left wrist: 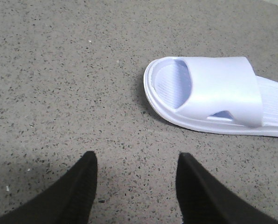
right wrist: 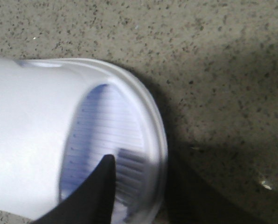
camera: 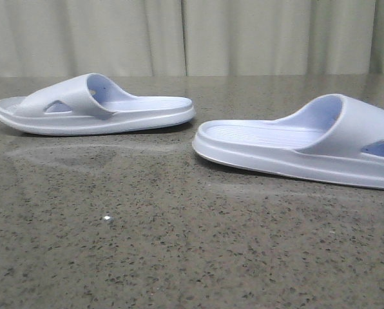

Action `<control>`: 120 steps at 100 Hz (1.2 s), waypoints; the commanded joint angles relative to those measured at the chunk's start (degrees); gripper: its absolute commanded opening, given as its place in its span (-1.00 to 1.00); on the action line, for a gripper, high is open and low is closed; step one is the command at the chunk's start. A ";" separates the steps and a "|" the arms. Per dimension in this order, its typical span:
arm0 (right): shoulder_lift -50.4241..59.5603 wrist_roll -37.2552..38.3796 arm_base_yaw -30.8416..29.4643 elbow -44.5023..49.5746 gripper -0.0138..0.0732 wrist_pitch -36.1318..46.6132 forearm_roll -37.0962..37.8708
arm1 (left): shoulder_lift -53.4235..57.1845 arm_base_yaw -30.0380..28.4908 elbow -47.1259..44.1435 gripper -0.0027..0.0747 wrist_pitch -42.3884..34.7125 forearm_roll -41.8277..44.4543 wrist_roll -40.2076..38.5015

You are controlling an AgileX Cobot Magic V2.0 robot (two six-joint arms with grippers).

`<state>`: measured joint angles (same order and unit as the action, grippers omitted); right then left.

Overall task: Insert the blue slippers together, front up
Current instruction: 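Grasp each slipper's heel rim, left gripper on one, right gripper on other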

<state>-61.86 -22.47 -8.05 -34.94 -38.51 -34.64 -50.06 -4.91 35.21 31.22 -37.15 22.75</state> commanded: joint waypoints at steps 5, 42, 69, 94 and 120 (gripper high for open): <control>0.31 -1.49 -0.34 -2.03 -0.93 0.08 -1.92 | -0.71 0.13 2.03 -0.06 -1.48 -2.54 0.08; 0.31 -1.92 -0.34 -2.26 -0.92 0.69 -1.34 | -15.47 -0.63 9.26 -0.06 4.79 -19.16 12.53; 0.31 -3.19 -0.34 -2.26 -0.92 0.90 -1.23 | -29.75 -4.31 15.26 -0.06 12.32 -32.66 22.37; 0.31 -3.19 -0.34 -2.26 -0.92 1.72 -1.23 | -38.56 -4.31 21.14 -0.06 14.38 -36.67 25.01; 0.31 -3.32 -0.34 -2.26 -0.92 1.92 -1.23 | -44.86 -3.69 24.86 -0.06 16.75 -37.08 25.31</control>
<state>-61.99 -24.33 -8.05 -35.41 -38.22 -35.76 -95.55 -9.19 57.79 45.67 -71.22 47.34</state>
